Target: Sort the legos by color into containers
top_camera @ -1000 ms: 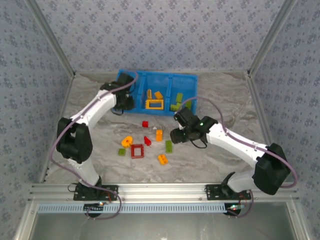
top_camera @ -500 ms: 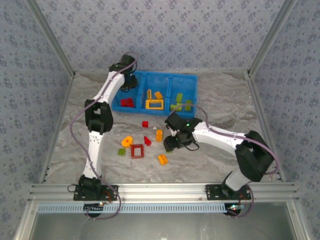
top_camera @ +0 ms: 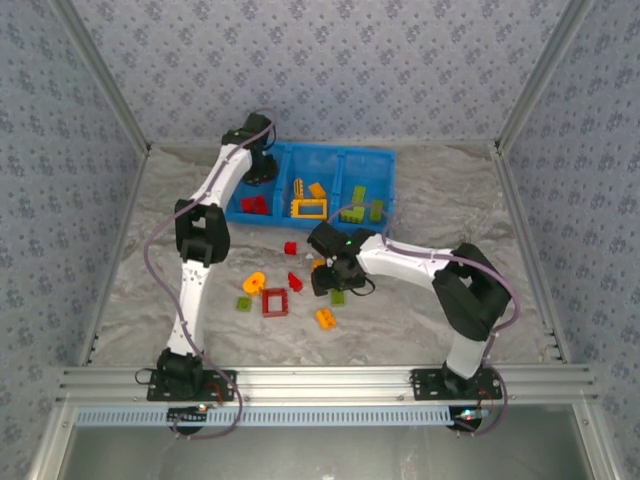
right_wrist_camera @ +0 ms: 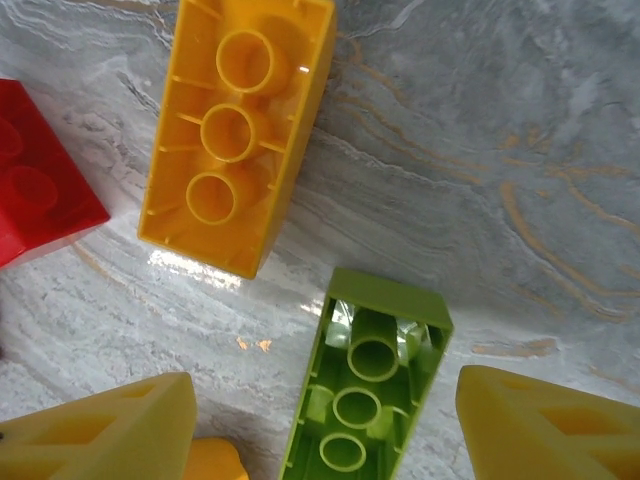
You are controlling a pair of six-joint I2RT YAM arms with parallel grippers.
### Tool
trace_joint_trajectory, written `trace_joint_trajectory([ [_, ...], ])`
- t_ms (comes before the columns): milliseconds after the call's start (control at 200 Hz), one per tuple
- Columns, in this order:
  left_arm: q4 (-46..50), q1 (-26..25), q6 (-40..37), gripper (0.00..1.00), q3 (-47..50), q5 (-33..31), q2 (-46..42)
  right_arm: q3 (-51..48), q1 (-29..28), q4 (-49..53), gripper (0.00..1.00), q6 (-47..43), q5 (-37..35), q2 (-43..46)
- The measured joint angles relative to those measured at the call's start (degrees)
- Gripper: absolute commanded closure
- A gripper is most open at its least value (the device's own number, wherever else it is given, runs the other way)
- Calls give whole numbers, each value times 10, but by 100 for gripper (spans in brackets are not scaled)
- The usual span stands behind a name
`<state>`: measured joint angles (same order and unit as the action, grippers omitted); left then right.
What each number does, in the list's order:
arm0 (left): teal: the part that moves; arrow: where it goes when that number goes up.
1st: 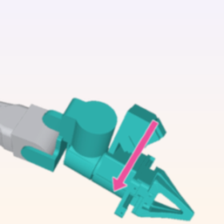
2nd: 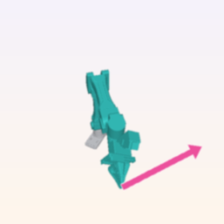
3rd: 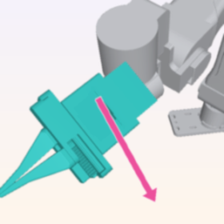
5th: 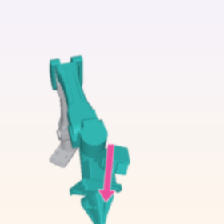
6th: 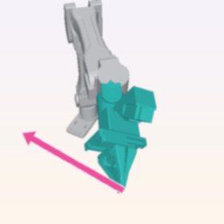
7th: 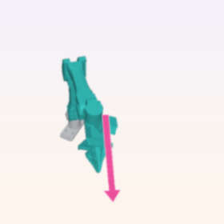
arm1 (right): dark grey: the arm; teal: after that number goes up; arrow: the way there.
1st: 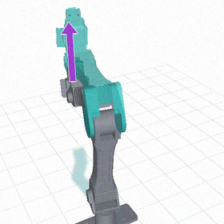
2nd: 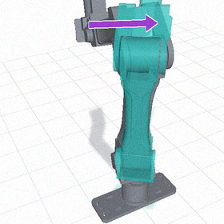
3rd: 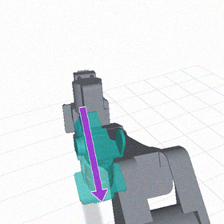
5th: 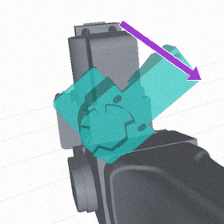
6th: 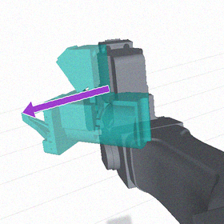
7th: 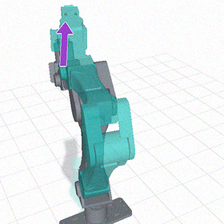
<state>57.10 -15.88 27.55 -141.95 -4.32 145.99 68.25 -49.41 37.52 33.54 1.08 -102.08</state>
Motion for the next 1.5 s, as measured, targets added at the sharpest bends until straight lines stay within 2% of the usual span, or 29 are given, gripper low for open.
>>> trace_joint_trajectory([
  [190,6,0,4,69,8,1,4,6,-3,12,39,19,-1,-26],
  [360,15,0,6,67,13,1,4,13,-7,19,48,32,-3,-43],
  [440,15,0,5,61,16,1,4,15,-7,21,52,35,-5,-49],
  [510,15,0,8,56,18,4,4,15,-7,25,57,35,-9,-52],
  [650,15,0,10,52,18,4,4,17,-7,30,69,34,-14,-53],
  [899,16,0,32,39,21,-11,-25,58,13,78,70,15,-50,-4],
  [1019,14,-3,54,38,35,-13,-93,125,73,91,70,-6,-63,33],
  [1169,-3,-21,71,38,136,-15,-247,214,165,84,70,-30,-67,13],
  [1324,-27,-39,82,37,300,-12,-414,335,236,83,70,-41,-70,-110],
  [1504,-47,-36,92,37,529,-4,-548,497,269,114,69,-49,-104,-271],
])
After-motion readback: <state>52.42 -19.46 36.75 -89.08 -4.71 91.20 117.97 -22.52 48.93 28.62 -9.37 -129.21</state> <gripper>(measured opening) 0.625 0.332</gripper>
